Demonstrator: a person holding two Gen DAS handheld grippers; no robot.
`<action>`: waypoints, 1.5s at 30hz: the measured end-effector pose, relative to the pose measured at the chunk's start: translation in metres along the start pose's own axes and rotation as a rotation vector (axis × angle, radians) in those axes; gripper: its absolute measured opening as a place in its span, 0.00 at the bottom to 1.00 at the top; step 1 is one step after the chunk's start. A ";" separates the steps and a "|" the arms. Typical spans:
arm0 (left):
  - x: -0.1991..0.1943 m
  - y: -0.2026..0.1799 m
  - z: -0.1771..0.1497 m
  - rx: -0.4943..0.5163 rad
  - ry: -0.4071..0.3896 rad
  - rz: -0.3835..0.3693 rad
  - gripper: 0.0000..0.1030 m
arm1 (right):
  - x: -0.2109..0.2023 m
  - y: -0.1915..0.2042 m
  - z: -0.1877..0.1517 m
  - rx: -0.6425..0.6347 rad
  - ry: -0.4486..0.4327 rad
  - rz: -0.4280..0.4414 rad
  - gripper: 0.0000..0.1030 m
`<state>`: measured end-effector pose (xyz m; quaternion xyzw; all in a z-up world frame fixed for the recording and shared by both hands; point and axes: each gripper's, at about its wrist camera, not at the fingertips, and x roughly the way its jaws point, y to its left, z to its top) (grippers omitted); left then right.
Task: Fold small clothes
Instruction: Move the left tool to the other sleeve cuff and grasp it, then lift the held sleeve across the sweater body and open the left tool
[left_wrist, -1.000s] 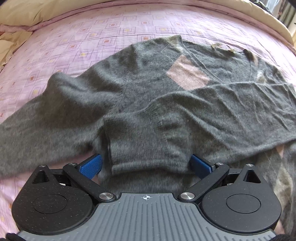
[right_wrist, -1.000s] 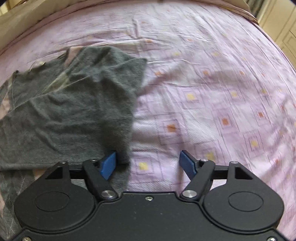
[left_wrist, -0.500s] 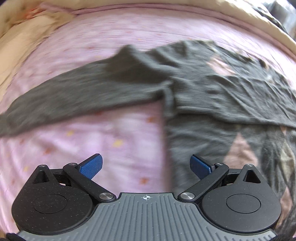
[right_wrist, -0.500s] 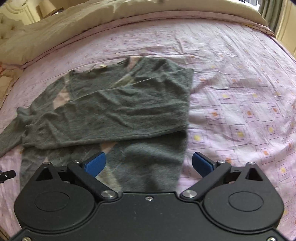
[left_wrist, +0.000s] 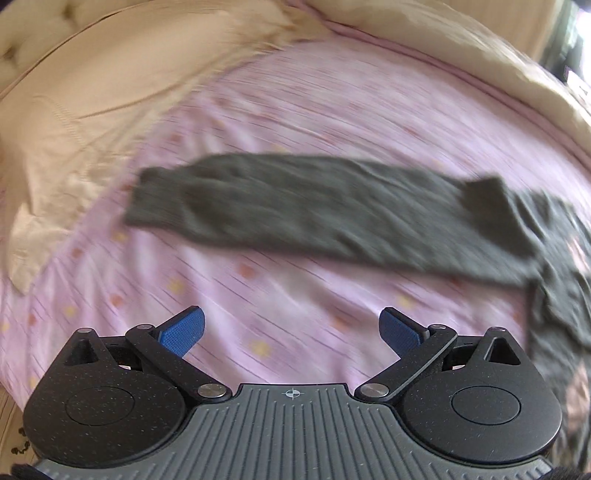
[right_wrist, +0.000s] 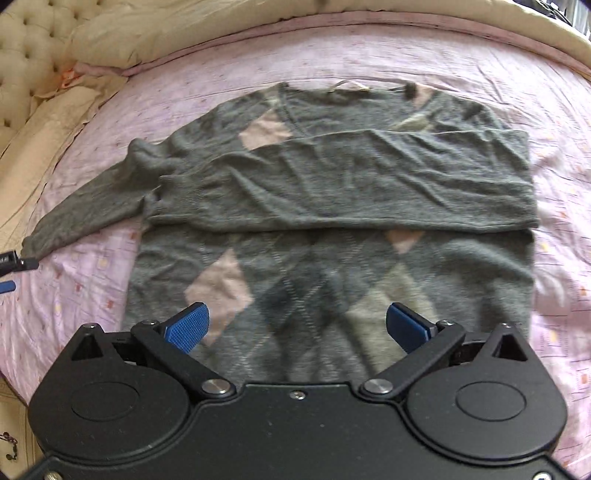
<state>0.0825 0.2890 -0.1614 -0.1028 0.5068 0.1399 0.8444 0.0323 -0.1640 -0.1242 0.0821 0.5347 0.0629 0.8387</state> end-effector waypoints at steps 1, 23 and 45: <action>0.004 0.010 0.006 -0.019 -0.007 0.005 0.99 | 0.001 0.006 0.000 -0.003 0.004 0.002 0.99; 0.079 0.095 0.051 -0.176 0.034 -0.012 0.99 | 0.048 0.090 -0.004 -0.083 0.166 -0.041 0.99; 0.025 0.083 0.073 -0.266 -0.136 -0.074 0.05 | 0.040 0.083 0.006 -0.061 0.130 0.040 0.99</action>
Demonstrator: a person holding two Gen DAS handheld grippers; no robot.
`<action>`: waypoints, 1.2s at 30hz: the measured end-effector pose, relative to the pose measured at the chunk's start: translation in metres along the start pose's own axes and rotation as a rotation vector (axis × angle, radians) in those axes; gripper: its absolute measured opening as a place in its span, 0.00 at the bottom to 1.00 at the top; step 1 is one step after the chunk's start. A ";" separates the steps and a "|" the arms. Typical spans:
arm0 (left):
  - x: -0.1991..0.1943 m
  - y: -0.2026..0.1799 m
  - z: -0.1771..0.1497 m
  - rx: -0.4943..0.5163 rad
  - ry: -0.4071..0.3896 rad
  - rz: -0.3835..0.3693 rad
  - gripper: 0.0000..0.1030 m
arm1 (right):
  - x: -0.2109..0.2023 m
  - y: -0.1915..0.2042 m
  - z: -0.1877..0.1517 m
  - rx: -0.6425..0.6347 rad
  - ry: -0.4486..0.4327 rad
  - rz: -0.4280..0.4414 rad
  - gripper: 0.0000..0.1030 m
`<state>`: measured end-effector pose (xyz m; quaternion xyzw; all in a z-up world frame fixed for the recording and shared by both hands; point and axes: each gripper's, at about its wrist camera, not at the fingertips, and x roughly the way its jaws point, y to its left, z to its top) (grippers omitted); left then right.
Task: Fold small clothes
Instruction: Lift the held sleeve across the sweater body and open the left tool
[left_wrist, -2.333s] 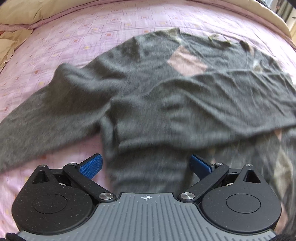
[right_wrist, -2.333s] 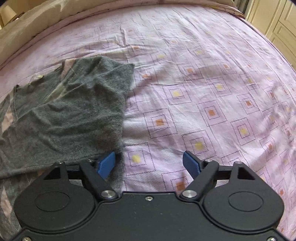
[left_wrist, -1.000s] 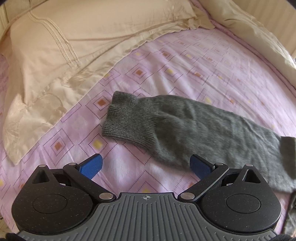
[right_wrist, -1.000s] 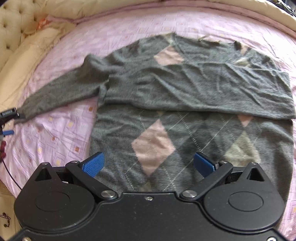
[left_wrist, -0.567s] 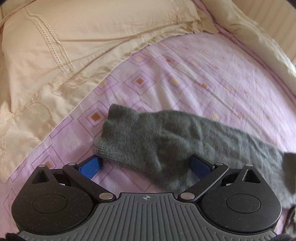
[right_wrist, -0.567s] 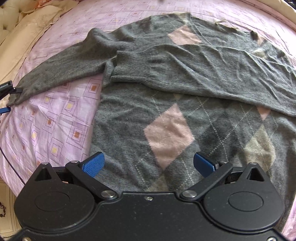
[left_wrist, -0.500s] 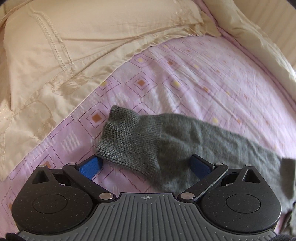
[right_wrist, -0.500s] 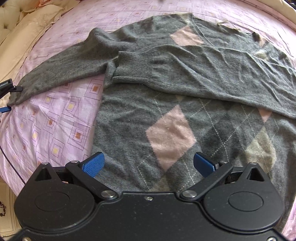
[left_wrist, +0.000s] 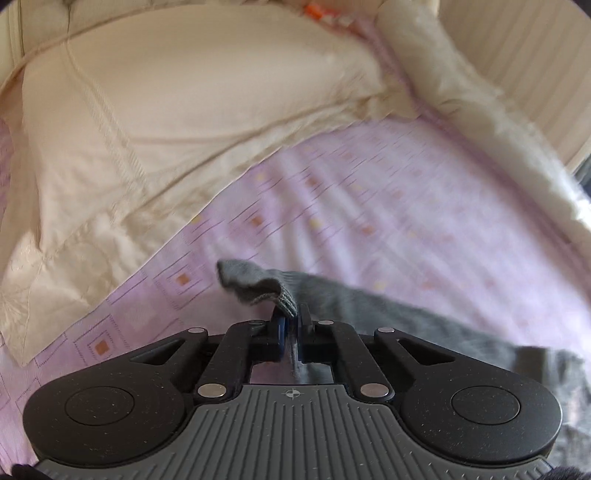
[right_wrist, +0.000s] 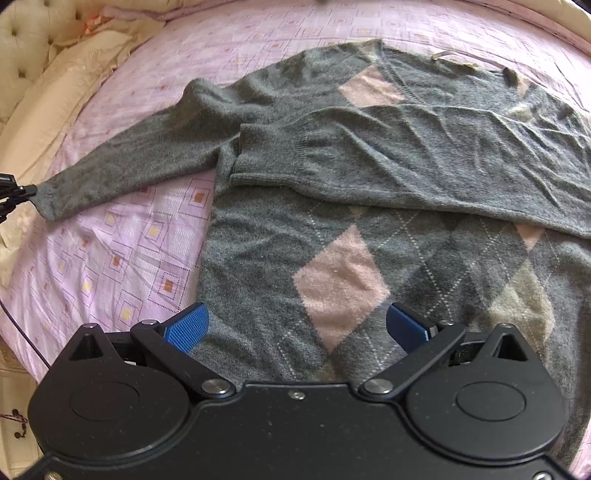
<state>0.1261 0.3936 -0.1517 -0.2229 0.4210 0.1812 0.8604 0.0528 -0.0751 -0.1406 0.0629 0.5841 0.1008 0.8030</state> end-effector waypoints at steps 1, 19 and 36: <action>-0.010 -0.008 0.001 0.004 -0.018 -0.020 0.05 | -0.002 -0.003 -0.002 0.005 -0.007 0.007 0.99; -0.178 -0.299 -0.064 0.336 -0.235 -0.446 0.05 | -0.062 -0.118 -0.041 0.055 -0.111 0.105 0.99; -0.099 -0.478 -0.216 0.649 0.040 -0.555 0.17 | -0.086 -0.198 -0.049 0.129 -0.141 0.072 0.99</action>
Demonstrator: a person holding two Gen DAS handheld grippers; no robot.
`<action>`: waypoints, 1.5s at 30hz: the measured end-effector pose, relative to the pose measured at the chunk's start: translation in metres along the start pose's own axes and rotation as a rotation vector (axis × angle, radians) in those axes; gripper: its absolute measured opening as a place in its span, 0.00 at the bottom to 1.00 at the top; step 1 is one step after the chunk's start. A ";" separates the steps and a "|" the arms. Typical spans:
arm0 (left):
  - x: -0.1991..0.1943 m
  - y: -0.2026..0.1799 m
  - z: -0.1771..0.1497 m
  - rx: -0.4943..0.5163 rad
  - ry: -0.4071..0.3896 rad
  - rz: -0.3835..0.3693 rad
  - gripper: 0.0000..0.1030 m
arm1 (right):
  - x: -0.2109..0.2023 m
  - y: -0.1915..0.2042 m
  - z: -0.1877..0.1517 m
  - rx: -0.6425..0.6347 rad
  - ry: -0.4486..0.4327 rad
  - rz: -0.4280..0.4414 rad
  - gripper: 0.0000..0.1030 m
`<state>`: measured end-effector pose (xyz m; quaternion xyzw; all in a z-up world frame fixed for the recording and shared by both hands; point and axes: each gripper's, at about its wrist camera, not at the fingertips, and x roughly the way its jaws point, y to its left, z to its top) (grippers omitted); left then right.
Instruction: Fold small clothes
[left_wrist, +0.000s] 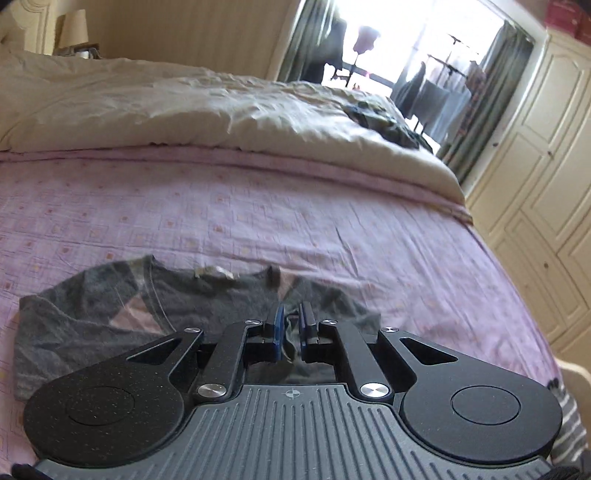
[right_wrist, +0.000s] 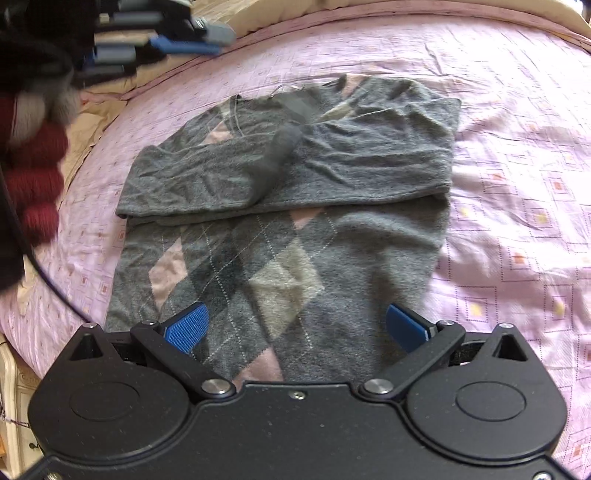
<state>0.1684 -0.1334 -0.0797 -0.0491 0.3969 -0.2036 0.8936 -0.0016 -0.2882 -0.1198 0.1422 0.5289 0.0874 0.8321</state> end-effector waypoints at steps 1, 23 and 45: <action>-0.002 -0.002 -0.005 0.023 0.013 -0.005 0.25 | 0.000 -0.002 0.000 0.007 -0.004 -0.003 0.99; -0.007 0.165 -0.057 -0.009 0.229 0.316 0.37 | 0.047 -0.026 0.114 0.055 -0.147 -0.161 0.84; -0.007 0.191 -0.073 -0.060 0.263 0.290 0.44 | 0.057 -0.007 0.135 -0.023 -0.107 -0.058 0.09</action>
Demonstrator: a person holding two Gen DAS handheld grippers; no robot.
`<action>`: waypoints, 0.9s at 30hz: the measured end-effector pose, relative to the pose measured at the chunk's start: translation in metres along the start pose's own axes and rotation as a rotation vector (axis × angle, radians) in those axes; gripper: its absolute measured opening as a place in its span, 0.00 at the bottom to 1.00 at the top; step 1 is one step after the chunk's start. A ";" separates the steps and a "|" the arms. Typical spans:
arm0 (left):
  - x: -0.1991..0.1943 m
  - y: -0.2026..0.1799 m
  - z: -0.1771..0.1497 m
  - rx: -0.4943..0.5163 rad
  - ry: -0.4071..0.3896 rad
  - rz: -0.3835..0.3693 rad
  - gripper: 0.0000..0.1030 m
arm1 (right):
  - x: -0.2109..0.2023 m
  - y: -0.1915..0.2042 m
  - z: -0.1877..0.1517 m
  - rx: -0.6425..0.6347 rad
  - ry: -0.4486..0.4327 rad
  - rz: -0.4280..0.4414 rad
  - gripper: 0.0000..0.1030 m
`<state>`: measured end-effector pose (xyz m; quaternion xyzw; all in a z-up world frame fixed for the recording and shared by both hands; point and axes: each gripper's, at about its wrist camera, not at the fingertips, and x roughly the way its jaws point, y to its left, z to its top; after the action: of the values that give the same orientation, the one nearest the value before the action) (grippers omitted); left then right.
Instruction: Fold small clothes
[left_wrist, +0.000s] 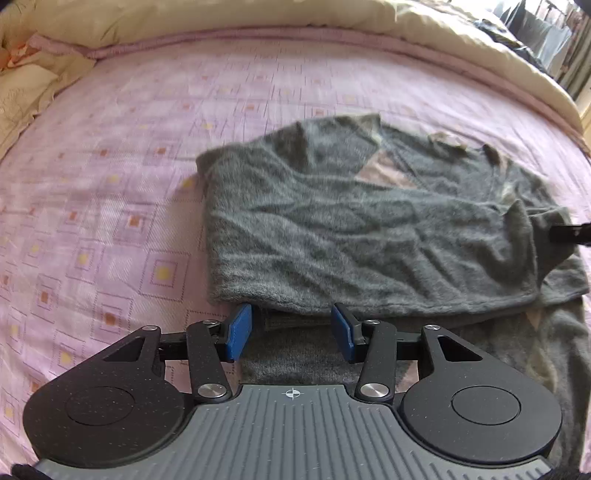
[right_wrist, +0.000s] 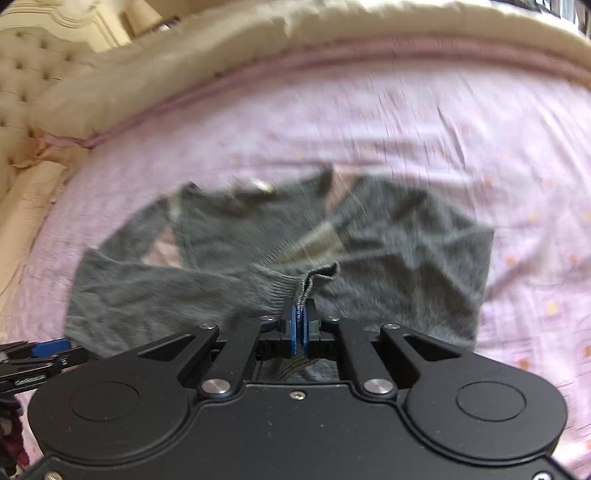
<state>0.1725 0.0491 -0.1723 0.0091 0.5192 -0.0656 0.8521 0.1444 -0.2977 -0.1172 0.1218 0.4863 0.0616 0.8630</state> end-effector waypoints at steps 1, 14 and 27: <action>-0.005 0.000 0.001 0.007 -0.015 -0.002 0.44 | -0.015 0.001 0.001 -0.010 -0.031 -0.008 0.09; 0.003 -0.017 0.032 0.065 -0.075 -0.023 0.44 | 0.005 -0.051 -0.019 0.117 0.082 -0.139 0.17; 0.050 0.024 0.023 -0.007 0.040 0.042 0.73 | 0.009 -0.087 -0.039 0.172 0.110 -0.252 0.57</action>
<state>0.2188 0.0654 -0.2074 0.0186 0.5363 -0.0455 0.8426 0.1143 -0.3736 -0.1673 0.1296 0.5477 -0.0825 0.8224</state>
